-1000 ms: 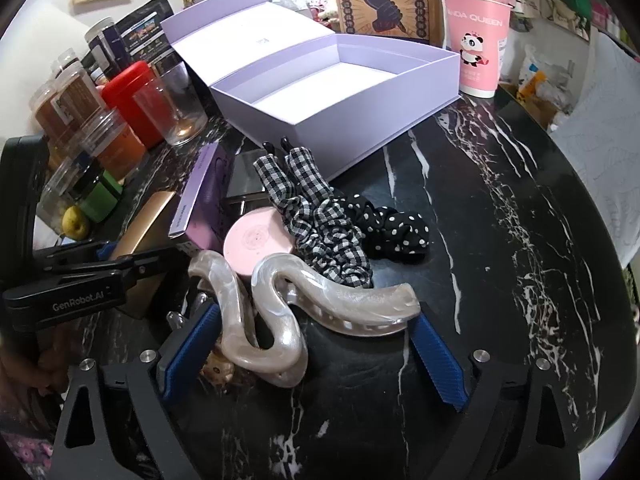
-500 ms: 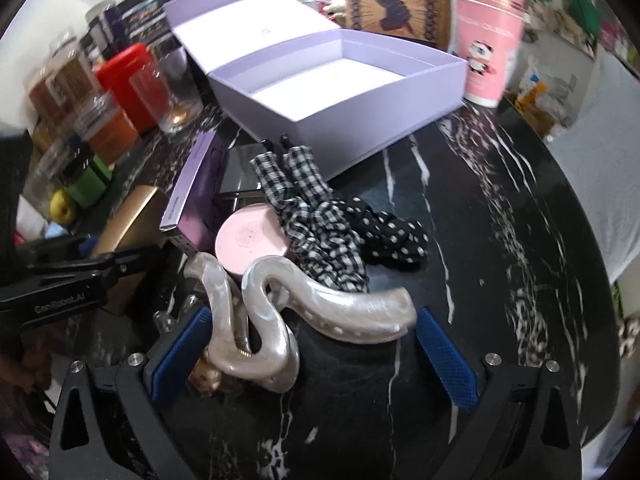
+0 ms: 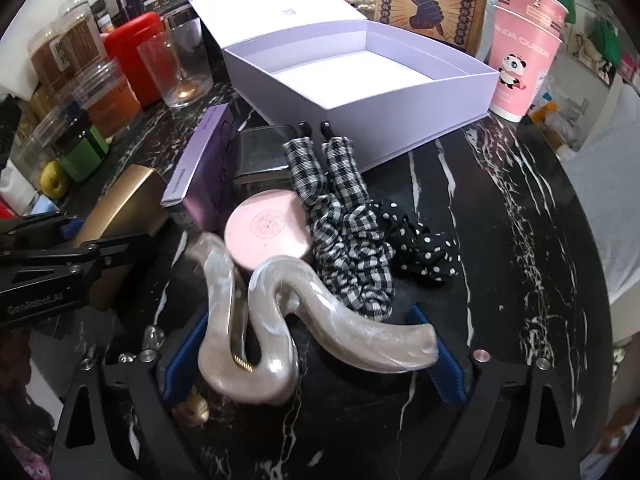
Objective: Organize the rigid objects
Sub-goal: 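Lift the gold case with the left gripper while the right gripper carries the claw clip toward the lavender box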
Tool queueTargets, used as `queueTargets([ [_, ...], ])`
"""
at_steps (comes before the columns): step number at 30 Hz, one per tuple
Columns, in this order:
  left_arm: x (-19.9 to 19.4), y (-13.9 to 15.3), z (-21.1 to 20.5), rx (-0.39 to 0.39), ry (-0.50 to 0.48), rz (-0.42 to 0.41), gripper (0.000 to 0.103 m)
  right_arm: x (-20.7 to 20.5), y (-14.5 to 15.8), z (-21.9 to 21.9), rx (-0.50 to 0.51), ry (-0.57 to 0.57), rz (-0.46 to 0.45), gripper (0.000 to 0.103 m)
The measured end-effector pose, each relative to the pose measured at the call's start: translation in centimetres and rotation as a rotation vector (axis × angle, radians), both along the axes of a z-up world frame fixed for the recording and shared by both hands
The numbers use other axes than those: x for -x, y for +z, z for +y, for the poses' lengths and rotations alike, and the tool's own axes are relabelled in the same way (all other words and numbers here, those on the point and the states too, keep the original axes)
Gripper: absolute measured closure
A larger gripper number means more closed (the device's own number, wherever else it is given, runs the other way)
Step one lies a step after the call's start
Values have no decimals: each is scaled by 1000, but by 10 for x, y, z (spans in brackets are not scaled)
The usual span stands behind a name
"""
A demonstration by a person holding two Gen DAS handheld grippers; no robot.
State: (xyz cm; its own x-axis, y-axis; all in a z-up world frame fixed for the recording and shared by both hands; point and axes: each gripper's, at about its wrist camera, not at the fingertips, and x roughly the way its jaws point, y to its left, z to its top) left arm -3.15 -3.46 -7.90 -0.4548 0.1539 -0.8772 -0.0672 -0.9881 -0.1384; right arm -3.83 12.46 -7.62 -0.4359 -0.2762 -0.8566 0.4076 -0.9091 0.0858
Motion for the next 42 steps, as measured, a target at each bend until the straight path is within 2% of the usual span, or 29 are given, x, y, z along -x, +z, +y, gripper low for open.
queueTargets([
  [4, -2, 4, 3, 7, -13, 11, 59, -7, 1, 6, 13, -5, 2, 11],
  [12, -5, 15, 5, -8, -21, 31, 59, -13, 10, 18, 102, -36, 14, 11],
  [26, -13, 49, 17, -3, -44, 110, 59, -18, 40, 30, 136, -37, 84, 11],
  [42, 1, 82, 32, 1, -75, 195, 59, -5, 71, 38, 159, 1, 161, 11],
])
